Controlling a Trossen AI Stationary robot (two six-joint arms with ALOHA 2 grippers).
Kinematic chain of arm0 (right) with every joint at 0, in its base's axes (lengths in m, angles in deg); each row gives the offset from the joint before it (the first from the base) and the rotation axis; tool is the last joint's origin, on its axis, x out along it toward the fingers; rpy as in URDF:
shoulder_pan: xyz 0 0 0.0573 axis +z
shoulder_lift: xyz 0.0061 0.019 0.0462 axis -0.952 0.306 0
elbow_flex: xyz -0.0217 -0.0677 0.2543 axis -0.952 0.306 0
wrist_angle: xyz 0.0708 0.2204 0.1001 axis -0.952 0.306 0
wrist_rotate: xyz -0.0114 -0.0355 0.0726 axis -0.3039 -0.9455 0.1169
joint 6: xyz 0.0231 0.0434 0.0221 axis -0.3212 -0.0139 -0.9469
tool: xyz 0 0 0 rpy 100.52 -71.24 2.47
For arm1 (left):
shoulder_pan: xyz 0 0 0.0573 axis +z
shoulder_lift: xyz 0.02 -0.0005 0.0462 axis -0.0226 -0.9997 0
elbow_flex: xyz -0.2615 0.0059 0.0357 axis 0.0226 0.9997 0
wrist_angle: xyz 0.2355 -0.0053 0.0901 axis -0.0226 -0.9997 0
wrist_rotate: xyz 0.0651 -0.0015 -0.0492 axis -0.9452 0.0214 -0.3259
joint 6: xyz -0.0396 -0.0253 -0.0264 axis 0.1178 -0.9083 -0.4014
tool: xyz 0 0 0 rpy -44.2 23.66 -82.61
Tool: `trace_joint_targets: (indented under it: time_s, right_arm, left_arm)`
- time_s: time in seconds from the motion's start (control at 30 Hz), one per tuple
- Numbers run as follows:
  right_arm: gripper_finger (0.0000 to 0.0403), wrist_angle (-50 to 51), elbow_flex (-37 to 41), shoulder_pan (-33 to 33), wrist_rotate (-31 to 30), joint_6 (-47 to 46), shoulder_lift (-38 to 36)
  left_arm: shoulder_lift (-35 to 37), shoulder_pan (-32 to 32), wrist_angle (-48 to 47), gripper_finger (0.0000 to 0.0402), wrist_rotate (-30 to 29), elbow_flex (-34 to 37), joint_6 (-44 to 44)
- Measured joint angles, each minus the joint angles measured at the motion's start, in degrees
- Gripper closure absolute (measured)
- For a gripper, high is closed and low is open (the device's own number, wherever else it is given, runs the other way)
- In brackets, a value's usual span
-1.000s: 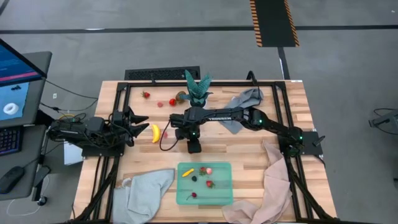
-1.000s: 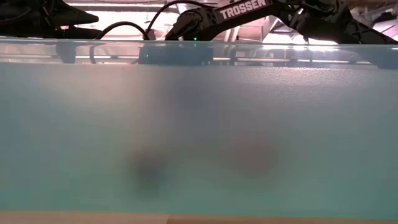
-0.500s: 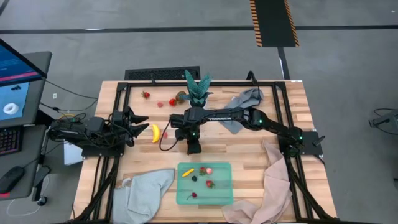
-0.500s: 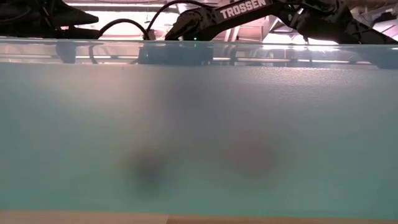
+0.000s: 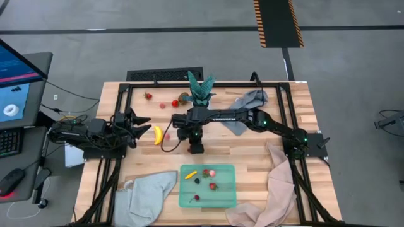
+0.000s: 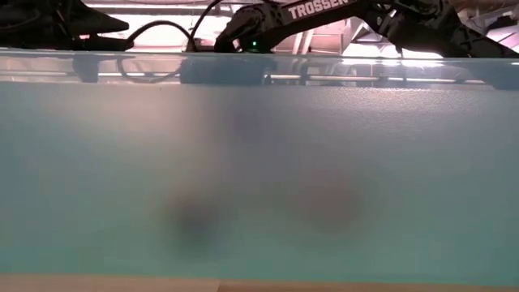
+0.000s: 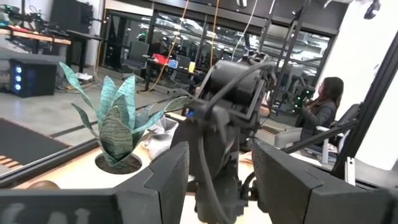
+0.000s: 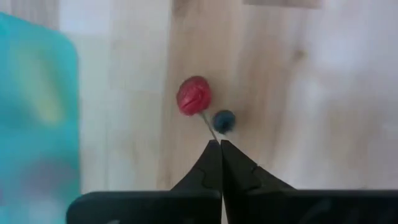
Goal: Pick and placing Produce into tupperware
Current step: Put the red cherry into the green bin
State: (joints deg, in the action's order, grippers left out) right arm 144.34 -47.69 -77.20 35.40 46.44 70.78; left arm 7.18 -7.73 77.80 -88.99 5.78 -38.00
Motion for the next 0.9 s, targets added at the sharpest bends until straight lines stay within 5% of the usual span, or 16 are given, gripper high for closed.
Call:
trace_joint_targets:
  time_s: [0.47,0.9]
  right_arm:
    - [0.0393,1.74,-3.09,1.14,-3.08,-2.32,-4.05]
    - [0.0390,2.08,-3.09,10.11,-4.85,-11.00,-8.85]
  left_arm:
    - [0.00,0.01,0.30,0.0234,-1.64,0.02,-0.02]
    - [0.00,0.01,0.25,0.0234,-7.79,0.02,0.90]
